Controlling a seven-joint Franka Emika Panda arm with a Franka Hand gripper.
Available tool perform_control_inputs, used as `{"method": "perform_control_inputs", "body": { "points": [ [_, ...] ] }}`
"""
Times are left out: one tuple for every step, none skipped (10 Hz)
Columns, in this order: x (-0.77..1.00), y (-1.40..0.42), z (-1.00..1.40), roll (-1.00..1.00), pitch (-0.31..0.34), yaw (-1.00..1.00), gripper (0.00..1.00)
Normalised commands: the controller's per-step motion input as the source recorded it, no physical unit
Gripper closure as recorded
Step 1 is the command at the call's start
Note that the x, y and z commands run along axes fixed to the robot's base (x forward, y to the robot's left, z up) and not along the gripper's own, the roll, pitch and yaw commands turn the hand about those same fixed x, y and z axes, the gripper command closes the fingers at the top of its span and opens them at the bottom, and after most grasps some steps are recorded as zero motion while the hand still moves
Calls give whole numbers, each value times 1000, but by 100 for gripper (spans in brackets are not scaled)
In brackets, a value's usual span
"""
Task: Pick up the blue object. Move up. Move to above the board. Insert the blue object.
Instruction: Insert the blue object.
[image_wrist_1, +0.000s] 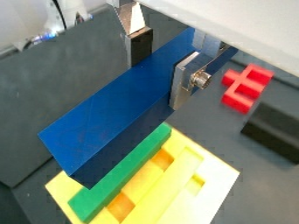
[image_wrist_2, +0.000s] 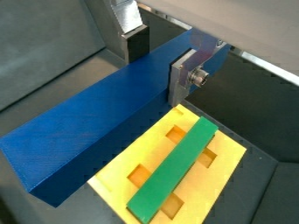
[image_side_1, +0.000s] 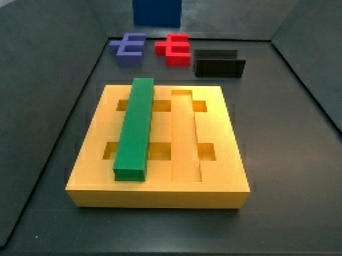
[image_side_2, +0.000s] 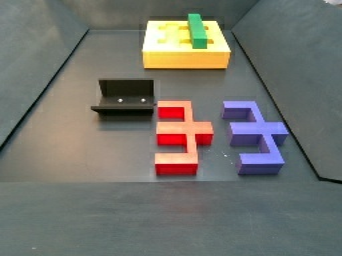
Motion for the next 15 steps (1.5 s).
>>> {"method": "perform_control_inputs", "body": {
  "points": [
    [149, -337, -774, -141, -66, -3, 100],
    [223, -329, -777, -143, -90, 0, 100],
    [283, -291, -809, -133, -109, 0, 100],
    [269, -171, -894, -71, -150, 0, 100],
    [309, -34, -931, -36, -164, 0, 100],
    [283, 0, -891, -41, -179, 0, 100],
    [274, 0, -851, -47, -197, 0, 100],
    [320, 0, -814, -33, -209, 0, 100],
    [109, -109, -743, 30, -246, -34, 100],
    [-134, -126, -443, 264, -306, 0, 100],
    [0, -77, -357, 314, -36, 0, 100],
    [-3, 0, -337, 301, 0, -20, 100],
    [-111, 0, -349, 311, 0, 0, 100],
    [0, 0, -314, 209, 6, 34, 100],
    [0, -3, -280, 126, 0, 51, 100]
  ]
}}
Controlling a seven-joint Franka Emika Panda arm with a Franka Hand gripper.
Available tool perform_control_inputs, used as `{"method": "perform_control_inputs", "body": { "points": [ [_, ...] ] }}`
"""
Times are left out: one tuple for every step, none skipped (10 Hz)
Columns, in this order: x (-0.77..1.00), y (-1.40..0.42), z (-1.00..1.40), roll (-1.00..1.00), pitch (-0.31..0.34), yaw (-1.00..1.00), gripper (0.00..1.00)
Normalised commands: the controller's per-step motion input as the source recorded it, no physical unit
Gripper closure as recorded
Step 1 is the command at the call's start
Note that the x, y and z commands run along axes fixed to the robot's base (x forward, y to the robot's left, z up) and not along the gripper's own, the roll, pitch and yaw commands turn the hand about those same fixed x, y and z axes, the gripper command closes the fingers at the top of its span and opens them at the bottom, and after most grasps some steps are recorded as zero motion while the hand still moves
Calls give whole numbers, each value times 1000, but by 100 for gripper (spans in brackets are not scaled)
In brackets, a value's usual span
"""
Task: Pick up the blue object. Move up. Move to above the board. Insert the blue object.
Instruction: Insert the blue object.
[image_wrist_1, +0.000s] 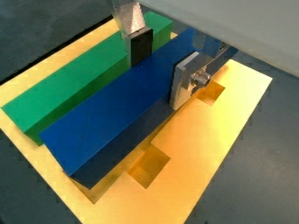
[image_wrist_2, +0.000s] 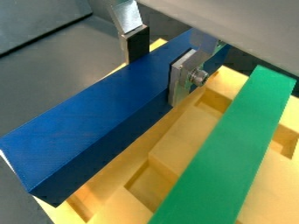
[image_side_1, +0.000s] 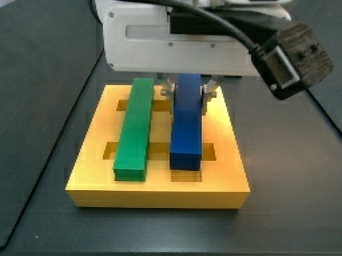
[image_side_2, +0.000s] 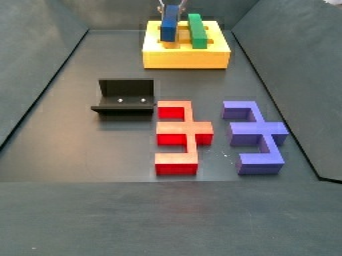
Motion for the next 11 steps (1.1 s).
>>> {"method": "perform_control_inputs", "body": {
  "points": [
    [0, -51, -266, 99, 0, 66, 100],
    [0, -66, -111, 57, 0, 66, 100],
    [31, -77, -180, 96, 0, 46, 100],
    [189, 0, -246, 157, 39, 163, 100],
    [66, -57, -206, 153, 4, 197, 100],
    [49, -103, -183, 163, 0, 220, 100],
    [60, -151, -174, 136, 0, 157, 100],
    [0, -89, -171, 191, 0, 200, 100],
    [0, -106, -137, 186, 0, 237, 100],
    [-46, -91, -154, 174, 0, 203, 100],
    [-217, -40, -177, 209, -54, 180, 100]
  ]
}}
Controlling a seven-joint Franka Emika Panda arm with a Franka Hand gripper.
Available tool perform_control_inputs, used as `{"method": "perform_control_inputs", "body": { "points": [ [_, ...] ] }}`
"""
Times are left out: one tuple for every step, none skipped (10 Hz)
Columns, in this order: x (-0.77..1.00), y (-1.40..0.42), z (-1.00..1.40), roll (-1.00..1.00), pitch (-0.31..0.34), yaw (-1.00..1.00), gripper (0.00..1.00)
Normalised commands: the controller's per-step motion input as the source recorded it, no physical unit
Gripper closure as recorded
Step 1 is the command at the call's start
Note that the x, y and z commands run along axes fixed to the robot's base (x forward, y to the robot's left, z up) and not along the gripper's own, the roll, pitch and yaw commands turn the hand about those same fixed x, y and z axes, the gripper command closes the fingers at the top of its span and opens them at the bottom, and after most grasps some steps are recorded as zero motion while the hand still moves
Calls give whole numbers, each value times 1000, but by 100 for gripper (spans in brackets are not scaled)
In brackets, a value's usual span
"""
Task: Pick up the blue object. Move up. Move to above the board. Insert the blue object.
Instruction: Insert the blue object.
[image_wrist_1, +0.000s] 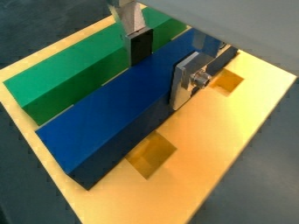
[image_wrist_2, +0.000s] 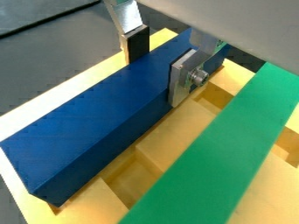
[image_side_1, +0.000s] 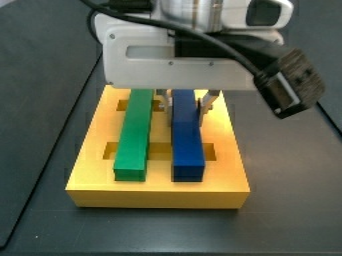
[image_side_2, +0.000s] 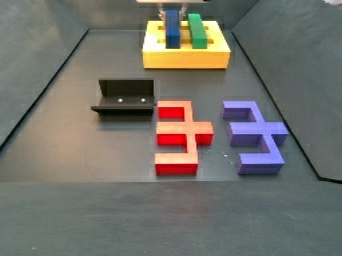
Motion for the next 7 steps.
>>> {"method": "perform_control_inputs", "body": {
  "points": [
    [-151, 0, -180, 193, -24, 234, 100],
    [-217, 0, -157, 197, -39, 129, 100],
    [0, 0, -200, 96, 0, 109, 100],
    [151, 37, -280, 147, 20, 86, 100],
    [49, 54, -260, 174, 0, 94, 100],
    [97, 0, -220, 164, 29, 14, 100],
    [0, 0, -29, 50, 0, 0, 100]
  ]
}}
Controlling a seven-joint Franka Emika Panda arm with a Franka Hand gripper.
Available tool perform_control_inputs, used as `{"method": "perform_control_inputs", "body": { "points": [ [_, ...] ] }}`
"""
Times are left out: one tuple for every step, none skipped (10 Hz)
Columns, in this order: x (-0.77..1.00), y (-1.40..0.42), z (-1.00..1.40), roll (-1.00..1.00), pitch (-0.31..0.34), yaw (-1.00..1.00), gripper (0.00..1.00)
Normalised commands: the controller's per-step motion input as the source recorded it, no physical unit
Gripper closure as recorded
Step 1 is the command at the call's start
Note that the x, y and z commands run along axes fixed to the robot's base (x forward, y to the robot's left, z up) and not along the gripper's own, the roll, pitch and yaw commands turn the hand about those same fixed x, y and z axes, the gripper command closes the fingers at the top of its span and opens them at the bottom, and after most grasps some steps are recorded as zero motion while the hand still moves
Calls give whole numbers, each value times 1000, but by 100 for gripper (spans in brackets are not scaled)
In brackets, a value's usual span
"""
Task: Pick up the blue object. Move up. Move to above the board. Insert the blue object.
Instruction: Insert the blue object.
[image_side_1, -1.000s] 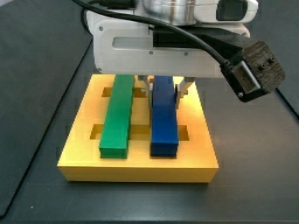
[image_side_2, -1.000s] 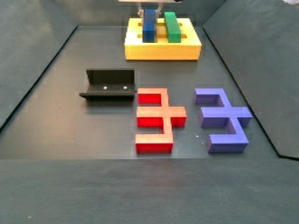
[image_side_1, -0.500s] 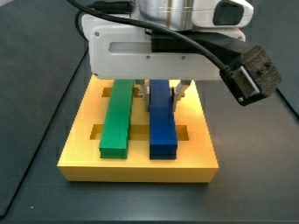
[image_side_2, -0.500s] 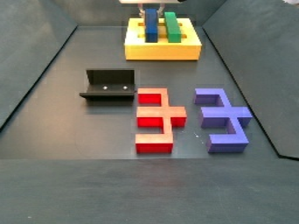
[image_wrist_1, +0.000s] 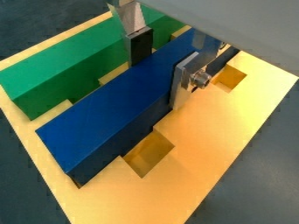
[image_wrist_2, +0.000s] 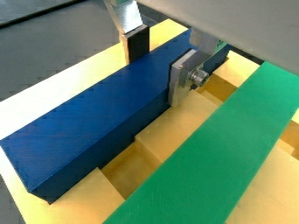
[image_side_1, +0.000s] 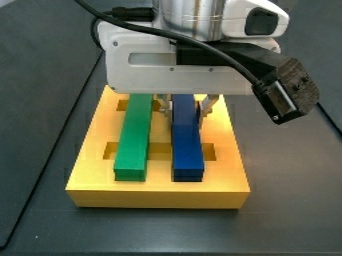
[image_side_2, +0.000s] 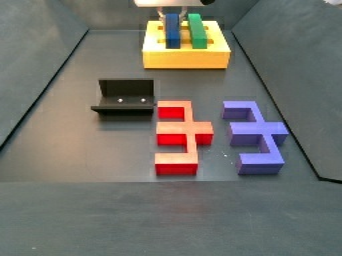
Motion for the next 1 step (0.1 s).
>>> {"method": "perform_control_inputs", "body": {
  "points": [
    [0, 0, 0, 0, 0, 0, 100]
  ]
}}
